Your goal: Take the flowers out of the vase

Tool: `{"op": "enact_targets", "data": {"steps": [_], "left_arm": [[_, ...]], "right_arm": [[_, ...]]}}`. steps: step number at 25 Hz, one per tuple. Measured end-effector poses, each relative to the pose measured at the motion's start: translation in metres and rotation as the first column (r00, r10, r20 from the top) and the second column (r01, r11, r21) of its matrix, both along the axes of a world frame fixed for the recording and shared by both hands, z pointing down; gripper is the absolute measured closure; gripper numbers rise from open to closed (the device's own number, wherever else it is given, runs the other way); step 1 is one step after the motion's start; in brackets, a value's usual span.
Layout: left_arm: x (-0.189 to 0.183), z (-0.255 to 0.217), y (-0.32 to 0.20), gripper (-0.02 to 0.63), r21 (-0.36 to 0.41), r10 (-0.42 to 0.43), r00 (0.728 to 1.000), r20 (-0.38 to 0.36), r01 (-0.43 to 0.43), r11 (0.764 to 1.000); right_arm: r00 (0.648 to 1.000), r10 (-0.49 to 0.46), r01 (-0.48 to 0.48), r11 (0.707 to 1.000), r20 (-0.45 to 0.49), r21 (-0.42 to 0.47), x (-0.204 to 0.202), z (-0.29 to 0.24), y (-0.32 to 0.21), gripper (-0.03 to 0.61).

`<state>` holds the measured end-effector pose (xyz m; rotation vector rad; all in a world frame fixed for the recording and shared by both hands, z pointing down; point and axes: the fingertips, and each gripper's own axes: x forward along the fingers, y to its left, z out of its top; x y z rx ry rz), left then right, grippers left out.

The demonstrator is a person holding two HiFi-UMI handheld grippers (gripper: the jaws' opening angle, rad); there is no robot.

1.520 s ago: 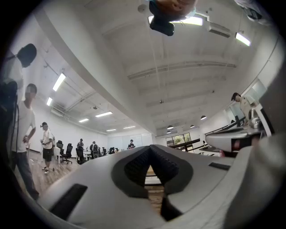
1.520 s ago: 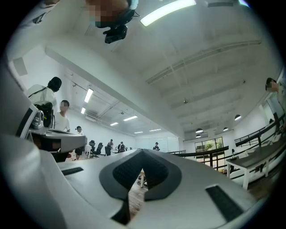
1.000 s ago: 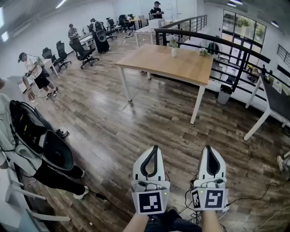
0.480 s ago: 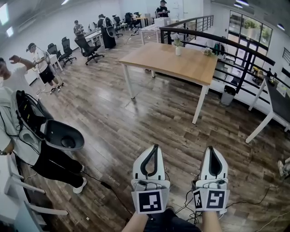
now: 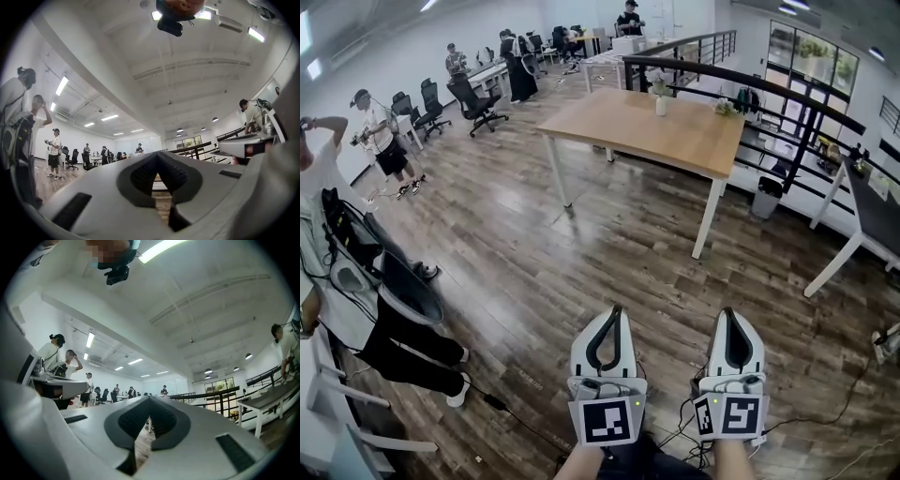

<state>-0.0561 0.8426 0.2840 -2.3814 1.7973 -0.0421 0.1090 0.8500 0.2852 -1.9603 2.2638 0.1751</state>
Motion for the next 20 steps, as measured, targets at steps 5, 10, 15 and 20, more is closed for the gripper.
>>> {"op": "enact_targets", "data": {"steps": [5, 10, 15, 20], "left_arm": [[0.000, 0.005, -0.033, 0.577, -0.006, 0.022, 1.000, -0.007, -0.022, 1.000], [-0.004, 0.004, -0.078, 0.577, 0.001, 0.042, 0.999, -0.016, -0.042, 0.999], [-0.014, 0.003, -0.127, 0.577, -0.007, 0.060, 0.998, -0.020, -0.060, 0.998], [-0.026, 0.002, -0.171, 0.577, 0.005, 0.067, 0.998, -0.022, -0.067, 0.998]], "right_arm": [[1.000, 0.021, -0.020, 1.000, -0.005, 0.005, -0.001, 0.001, -0.031, 0.586], [0.999, 0.035, -0.035, 0.999, -0.005, 0.005, -0.007, 0.002, -0.074, 0.585], [0.999, 0.045, -0.045, 0.999, -0.010, 0.003, -0.020, -0.001, -0.120, 0.586], [0.998, 0.062, -0.062, 0.998, -0.012, 0.006, -0.031, -0.001, -0.162, 0.585]]}}
